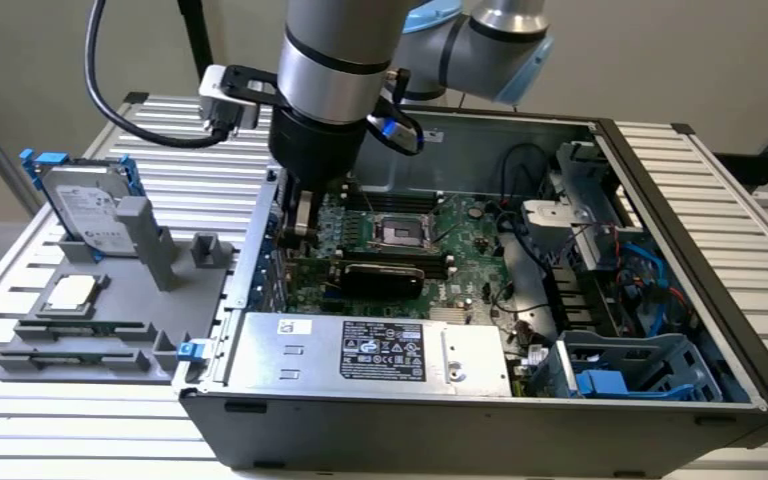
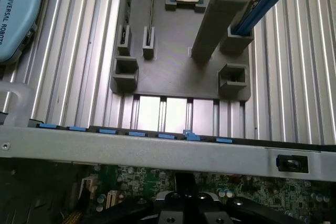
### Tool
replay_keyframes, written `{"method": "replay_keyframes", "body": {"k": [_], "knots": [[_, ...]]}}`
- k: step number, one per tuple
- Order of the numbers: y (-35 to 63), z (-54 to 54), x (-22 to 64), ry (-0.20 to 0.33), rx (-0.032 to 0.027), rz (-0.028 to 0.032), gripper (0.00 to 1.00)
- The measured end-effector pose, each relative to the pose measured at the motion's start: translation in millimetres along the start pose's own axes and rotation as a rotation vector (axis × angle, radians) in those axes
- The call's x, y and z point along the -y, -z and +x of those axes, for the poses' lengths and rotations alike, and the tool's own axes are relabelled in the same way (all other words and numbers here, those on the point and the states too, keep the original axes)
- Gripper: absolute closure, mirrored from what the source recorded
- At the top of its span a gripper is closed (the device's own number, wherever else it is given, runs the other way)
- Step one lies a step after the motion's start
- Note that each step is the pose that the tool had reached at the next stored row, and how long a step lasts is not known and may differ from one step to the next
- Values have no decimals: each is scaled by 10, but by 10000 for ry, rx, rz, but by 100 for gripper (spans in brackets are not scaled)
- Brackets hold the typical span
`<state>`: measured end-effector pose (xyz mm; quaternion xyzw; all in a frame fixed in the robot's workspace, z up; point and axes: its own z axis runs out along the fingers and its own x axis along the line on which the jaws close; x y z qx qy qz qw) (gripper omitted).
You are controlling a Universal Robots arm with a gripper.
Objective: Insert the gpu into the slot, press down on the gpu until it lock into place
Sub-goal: 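Press down on the gpu until it lock into place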
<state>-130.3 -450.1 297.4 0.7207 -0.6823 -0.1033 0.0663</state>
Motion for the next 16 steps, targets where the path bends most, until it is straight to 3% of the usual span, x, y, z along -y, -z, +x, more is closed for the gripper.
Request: {"method": "replay_keyframes", "body": {"k": [4, 9, 16], "knots": [[3, 0, 7, -14, -32, -60, 89], [5, 2, 10, -43, -106, -65, 89], [16, 11, 55, -86, -130, -63, 89]]}}
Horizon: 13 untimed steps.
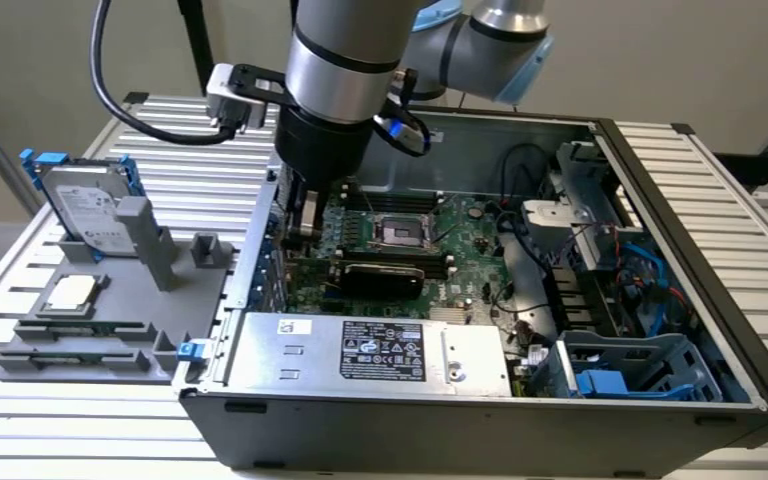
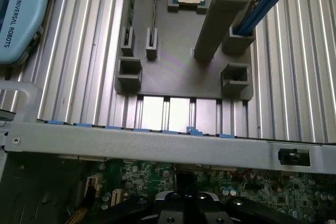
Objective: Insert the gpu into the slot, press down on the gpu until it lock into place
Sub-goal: 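Press down on the gpu until it lock into place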
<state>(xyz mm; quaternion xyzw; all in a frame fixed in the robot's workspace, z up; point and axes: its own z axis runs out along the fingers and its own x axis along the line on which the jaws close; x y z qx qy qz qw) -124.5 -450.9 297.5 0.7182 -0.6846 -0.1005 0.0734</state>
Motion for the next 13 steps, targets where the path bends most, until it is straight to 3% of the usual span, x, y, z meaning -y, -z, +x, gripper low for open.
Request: {"method": "replay_keyframes", "body": {"k": [2, 10, 13], "knots": [[0, 6, 1, -71, 18, 3, 89], [-4, 36, 0, -792, 197, 35, 89], [-3, 49, 0, -989, 228, 40, 89]]}}
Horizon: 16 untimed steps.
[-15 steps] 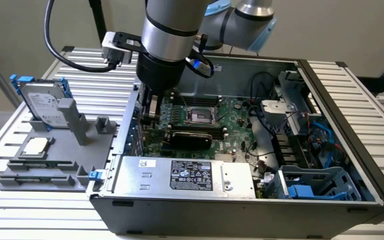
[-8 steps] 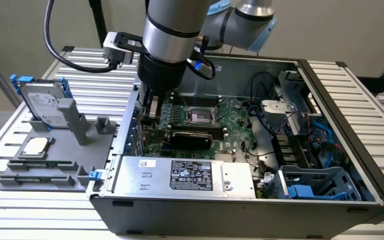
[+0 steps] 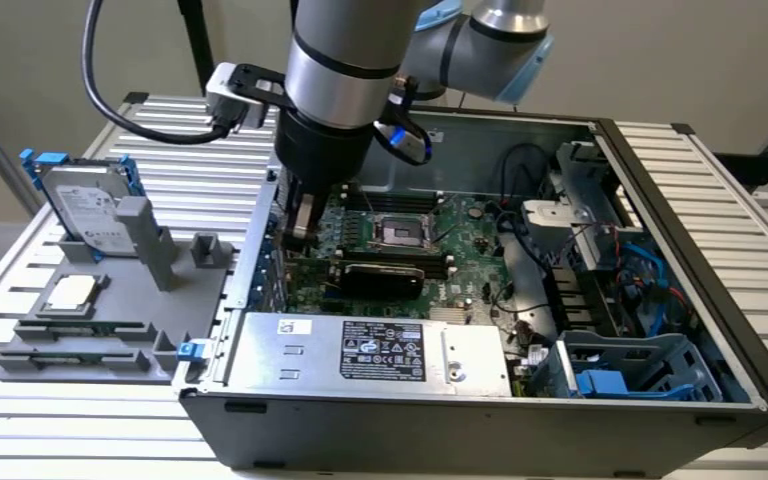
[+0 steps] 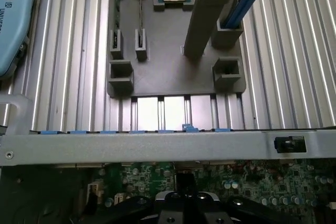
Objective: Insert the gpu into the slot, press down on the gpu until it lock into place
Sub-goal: 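Press down on the gpu until it lock into place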
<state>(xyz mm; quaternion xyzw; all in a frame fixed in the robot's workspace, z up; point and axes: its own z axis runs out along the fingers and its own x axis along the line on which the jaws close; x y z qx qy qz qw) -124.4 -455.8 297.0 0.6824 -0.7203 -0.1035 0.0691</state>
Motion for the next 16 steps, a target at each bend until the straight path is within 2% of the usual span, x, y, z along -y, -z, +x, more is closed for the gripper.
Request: {"method": "replay_keyframes", "body": {"k": [13, 16], "knots": [[-8, 21, -20, -495, 80, 3, 89], [-8, 21, -21, -674, 123, 1, 89]]}}
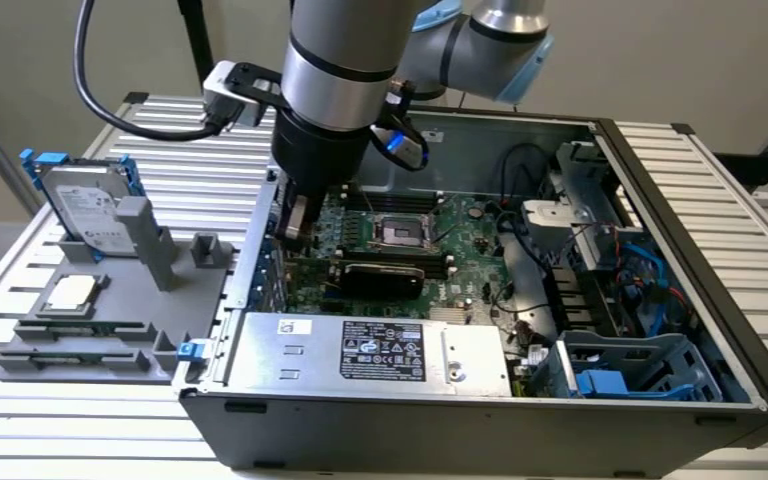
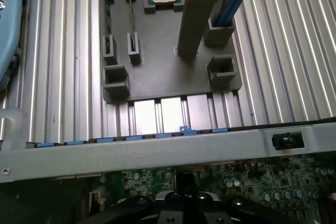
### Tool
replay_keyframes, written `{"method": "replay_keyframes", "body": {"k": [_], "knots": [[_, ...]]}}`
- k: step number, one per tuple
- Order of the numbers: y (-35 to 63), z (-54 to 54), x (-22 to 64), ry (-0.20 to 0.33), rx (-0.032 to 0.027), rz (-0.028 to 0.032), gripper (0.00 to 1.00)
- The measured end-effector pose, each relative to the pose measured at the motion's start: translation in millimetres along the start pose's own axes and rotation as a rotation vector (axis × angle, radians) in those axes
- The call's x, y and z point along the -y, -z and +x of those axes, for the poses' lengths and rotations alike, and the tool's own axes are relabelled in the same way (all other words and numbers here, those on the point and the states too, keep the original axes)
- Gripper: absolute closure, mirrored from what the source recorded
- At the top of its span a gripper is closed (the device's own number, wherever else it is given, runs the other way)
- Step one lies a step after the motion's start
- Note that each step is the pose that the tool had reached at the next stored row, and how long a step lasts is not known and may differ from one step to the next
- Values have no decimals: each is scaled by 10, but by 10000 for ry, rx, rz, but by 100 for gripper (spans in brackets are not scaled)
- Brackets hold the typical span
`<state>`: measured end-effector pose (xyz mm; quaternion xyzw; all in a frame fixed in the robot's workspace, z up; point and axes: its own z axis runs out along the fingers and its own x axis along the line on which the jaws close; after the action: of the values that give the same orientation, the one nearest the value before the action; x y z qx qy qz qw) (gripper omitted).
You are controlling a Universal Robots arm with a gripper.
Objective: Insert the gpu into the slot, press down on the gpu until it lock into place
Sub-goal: 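Press down on the gpu until it lock into place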
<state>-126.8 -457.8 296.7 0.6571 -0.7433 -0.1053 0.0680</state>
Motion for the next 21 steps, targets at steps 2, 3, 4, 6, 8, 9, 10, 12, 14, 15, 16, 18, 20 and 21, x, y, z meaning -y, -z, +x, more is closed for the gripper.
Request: {"method": "replay_keyframes", "body": {"k": [2, 3, 4, 6, 8, 9, 10, 12, 14, 15, 16, 18, 20, 21], "knots": [[0, 0, 0, -137, 34, -5, 89], [0, 0, 0, -193, 47, -7, 89], [-1, 0, 1, -239, 60, -10, 89], [0, 0, 0, -333, 80, -23, 89], [0, 2, 1, -413, 99, -33, 89], [-1, 5, 1, -446, 108, -39, 89], [0, 8, 2, -474, 114, -46, 89], [0, 15, 3, -505, 118, -64, 89], [3, 18, 9, -516, 118, -81, 89], [4, 19, 14, -519, 117, -86, 89], [7, 19, 22, -518, 117, -89, 89], [11, 20, 37, -518, 117, -90, 89], [13, 19, 41, -519, 116, -91, 89], [13, 19, 41, -520, 117, -91, 89]]}}
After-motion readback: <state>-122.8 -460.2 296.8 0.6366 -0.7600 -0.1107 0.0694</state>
